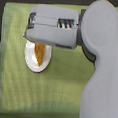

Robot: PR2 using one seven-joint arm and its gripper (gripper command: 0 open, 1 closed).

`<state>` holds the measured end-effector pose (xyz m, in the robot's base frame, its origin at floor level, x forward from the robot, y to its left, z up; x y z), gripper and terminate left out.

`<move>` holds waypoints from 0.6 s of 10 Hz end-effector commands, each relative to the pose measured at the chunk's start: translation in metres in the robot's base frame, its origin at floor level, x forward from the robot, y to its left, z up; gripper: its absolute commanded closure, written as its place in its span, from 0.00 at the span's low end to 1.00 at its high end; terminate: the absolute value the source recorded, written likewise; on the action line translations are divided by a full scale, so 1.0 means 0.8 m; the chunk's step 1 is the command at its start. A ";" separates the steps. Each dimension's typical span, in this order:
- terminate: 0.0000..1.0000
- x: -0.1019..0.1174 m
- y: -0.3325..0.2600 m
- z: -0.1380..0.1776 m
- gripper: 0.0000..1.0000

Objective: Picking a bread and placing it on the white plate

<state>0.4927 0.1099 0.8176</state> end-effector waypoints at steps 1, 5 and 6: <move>0.00 0.003 -0.012 -0.003 0.00; 0.00 0.030 -0.049 0.069 0.00; 0.00 0.034 -0.052 0.077 0.00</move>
<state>0.4963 0.0984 0.8262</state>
